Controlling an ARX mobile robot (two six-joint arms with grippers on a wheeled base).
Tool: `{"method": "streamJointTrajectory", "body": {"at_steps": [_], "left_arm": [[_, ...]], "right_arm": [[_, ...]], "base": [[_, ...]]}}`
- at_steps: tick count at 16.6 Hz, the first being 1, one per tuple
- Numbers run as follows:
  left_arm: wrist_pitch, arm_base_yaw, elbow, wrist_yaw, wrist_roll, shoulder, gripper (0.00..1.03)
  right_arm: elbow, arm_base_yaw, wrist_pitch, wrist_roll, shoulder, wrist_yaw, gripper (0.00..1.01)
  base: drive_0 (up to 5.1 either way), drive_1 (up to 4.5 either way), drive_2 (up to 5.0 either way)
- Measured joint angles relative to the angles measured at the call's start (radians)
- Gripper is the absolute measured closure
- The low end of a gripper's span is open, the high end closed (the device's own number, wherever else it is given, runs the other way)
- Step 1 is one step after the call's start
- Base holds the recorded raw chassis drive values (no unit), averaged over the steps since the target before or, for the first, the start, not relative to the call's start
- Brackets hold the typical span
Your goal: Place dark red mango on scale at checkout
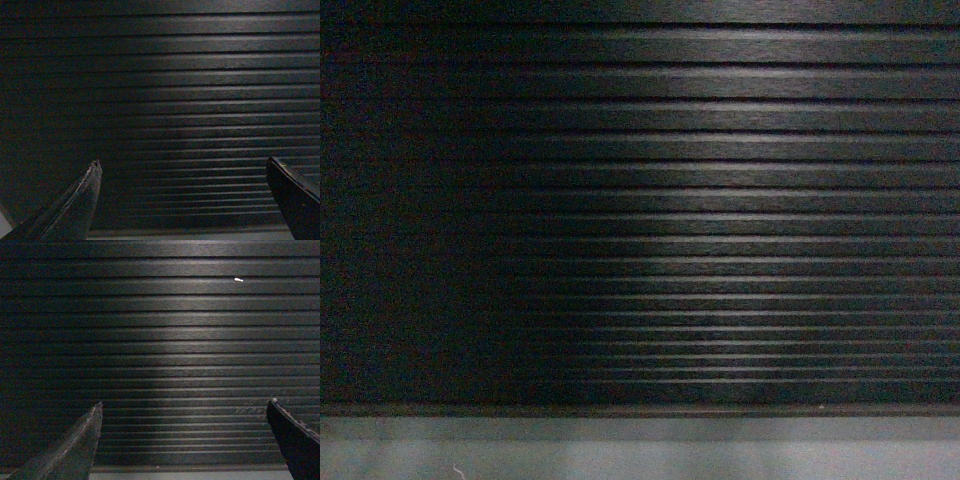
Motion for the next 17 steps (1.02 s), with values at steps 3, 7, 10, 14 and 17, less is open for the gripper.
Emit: {"method": "streamJointTrajectory", "body": {"at_steps": [3,7,10,14,17], "left_arm": [[0.000,0.000,0.000,0.000,0.000,0.000,0.05],[0.000,0.000,0.000,0.000,0.000,0.000,0.05],[0.000,0.000,0.000,0.000,0.000,0.000,0.05],[0.000,0.000,0.000,0.000,0.000,0.000,0.05],[-0.002,0.000,0.000,0.000,0.000,0.000,0.05]], "right_arm": [[0.000,0.000,0.001,0.000,0.000,0.000,0.03],[0.000,0.000,0.001,0.000,0.000,0.000,0.03],[0.000,0.000,0.001,0.000,0.000,0.000,0.03],[0.000,0.000,0.002,0.000,0.000,0.000,0.03],[0.000,0.000,-0.002,0.000,0.000,0.000,0.03]], "base": [[0.0,3.16,-3.2],[0.0,3.16,-3.2],[0.0,3.16,-3.2],[0.0,1.58,-1.6],[0.0,0.00,0.0]]}}
